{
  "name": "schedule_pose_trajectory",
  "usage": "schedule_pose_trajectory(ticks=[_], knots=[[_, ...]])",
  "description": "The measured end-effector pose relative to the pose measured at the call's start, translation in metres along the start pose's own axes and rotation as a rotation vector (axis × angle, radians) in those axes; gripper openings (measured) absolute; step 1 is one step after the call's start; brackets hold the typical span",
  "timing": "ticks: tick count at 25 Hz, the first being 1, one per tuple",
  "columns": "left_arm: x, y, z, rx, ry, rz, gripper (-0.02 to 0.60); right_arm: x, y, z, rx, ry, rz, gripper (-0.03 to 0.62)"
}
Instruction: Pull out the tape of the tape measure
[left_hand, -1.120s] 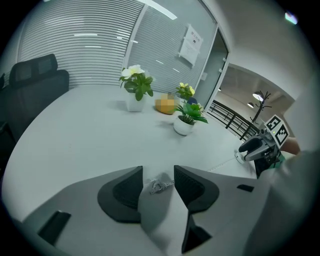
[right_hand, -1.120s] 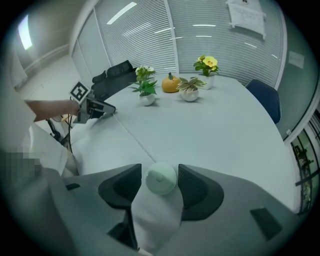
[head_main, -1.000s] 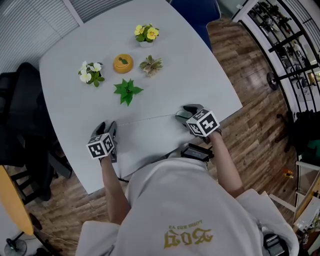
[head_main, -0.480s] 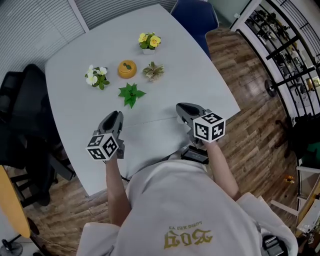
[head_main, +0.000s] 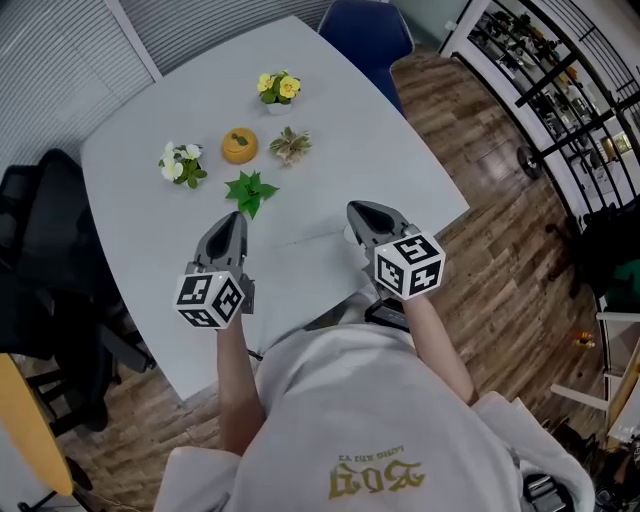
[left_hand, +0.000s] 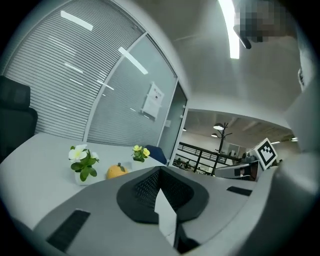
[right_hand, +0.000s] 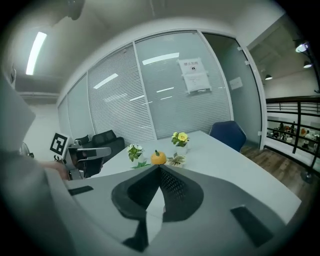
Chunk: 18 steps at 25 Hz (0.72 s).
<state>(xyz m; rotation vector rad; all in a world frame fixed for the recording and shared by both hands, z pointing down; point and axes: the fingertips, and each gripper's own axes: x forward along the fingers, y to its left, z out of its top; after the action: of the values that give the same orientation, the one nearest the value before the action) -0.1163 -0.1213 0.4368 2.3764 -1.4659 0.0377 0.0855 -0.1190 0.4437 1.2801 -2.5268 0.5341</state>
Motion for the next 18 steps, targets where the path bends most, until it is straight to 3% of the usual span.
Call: schedule_pose_trajectory(ticks=[7, 18], knots=[[0.002, -0.006, -0.015, 0.022, 0.056, -0.003, 0.003, -0.01, -0.003, -0.005, 0.004, 0.005, -0.02, 0.015], [0.007, -0.007, -0.021, -0.016, 0.068, -0.029, 0.003, -0.009, -0.01, -0.009, 0.006, 0.015, -0.034, 0.015]])
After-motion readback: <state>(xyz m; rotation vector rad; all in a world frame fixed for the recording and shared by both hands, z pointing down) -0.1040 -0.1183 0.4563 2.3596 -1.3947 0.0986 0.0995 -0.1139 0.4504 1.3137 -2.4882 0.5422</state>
